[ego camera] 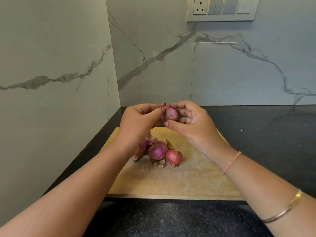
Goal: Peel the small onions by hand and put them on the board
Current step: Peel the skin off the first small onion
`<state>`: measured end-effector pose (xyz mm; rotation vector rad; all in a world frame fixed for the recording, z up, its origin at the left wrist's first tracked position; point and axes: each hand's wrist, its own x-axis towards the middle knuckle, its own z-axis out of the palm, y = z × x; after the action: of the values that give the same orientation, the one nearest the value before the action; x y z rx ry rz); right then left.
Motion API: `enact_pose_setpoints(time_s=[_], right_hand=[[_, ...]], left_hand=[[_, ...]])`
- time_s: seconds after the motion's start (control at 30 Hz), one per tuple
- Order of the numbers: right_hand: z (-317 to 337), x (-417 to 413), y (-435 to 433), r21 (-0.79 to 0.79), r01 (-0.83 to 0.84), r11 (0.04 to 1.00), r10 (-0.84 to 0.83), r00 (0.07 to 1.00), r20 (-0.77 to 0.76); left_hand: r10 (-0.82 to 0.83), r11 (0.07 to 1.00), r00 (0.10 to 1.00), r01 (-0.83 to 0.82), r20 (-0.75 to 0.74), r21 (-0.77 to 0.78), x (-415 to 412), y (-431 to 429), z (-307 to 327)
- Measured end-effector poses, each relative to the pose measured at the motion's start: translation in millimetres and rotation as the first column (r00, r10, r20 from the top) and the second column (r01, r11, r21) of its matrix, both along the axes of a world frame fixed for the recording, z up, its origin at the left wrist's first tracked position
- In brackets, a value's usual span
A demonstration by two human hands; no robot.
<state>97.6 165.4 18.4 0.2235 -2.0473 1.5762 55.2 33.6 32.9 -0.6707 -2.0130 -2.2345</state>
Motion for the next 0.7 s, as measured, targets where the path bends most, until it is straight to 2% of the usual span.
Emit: enact_pose_setpoints(time_s=[0.13, 0.33, 0.57, 0.7], right_hand=[[-2.6, -2.2, -0.7, 0.061, 0.059, 0.996, -0.056, 0.997, -0.062], [-8.1, -2.1, -3.2, 0.235, 0.183, 0.955, -0.149, 0.977, -0.154], [-11.8, -2.7, -5.6, 0.303, 0.231, 0.925, -0.173, 0.963, -0.207], [-8.4, -1.3, -4.5, 0.243, 0.174, 0.954, -0.14, 0.979, -0.151]], left_hand=[[0.042, 0.999, 0.998, -0.043, -0.046, -0.03, 1.1, 0.8, -1.1], [0.053, 0.998, 0.996, -0.055, -0.071, -0.04, 2.1, 0.5, -1.4], [0.087, 0.996, 0.995, -0.087, -0.041, 0.003, 2.5, 4.7, -5.6], [0.119, 0.992, 0.989, -0.121, -0.083, -0.022, -0.3, 3.1, -5.2]])
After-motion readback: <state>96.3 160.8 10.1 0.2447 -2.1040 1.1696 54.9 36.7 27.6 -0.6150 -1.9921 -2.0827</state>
